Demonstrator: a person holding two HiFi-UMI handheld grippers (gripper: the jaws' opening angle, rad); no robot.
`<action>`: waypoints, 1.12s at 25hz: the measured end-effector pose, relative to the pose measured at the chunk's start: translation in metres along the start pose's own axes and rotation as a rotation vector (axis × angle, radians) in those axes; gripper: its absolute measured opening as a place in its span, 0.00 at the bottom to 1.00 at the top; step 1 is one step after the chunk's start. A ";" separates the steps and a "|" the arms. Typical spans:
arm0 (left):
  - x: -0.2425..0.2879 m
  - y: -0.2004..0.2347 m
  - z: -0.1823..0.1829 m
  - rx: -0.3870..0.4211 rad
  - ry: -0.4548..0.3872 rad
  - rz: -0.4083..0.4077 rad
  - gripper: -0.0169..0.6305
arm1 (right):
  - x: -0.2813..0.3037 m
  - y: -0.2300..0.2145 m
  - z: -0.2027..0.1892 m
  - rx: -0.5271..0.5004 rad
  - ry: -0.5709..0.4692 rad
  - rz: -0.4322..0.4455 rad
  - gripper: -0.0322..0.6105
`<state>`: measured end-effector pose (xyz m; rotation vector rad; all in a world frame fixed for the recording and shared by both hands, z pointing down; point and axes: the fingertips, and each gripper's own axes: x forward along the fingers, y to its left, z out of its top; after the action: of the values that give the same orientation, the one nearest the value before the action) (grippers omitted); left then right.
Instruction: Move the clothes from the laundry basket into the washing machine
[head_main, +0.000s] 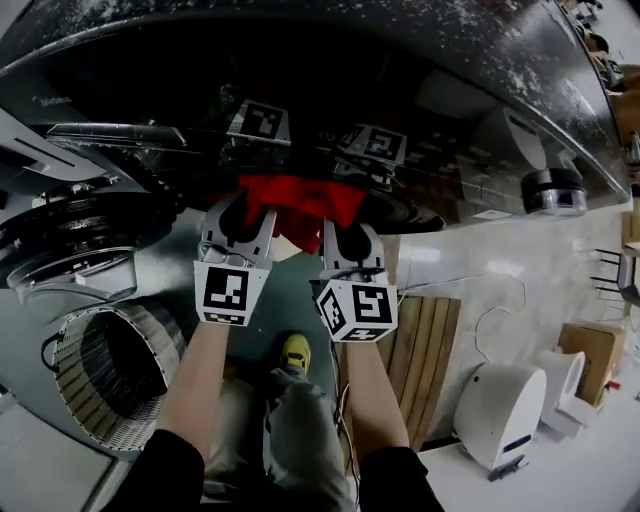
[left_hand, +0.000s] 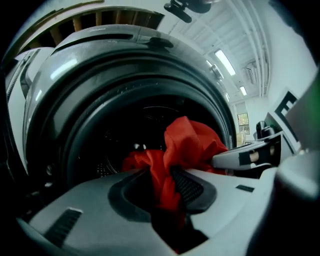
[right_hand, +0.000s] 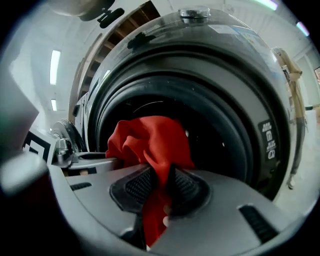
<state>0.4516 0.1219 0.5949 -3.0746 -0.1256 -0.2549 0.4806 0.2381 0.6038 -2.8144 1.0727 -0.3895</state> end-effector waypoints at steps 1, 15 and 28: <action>0.007 0.004 -0.004 -0.007 -0.012 0.007 0.23 | 0.008 -0.002 -0.002 0.003 -0.014 0.000 0.17; 0.074 0.046 0.001 -0.005 -0.174 0.055 0.23 | 0.084 -0.017 0.015 -0.050 -0.156 -0.013 0.17; 0.110 0.056 -0.016 -0.042 -0.070 0.003 0.45 | 0.112 -0.049 -0.001 0.051 -0.066 -0.084 0.38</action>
<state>0.5620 0.0738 0.6261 -3.1260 -0.1195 -0.1510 0.5921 0.2006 0.6359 -2.8131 0.9209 -0.3238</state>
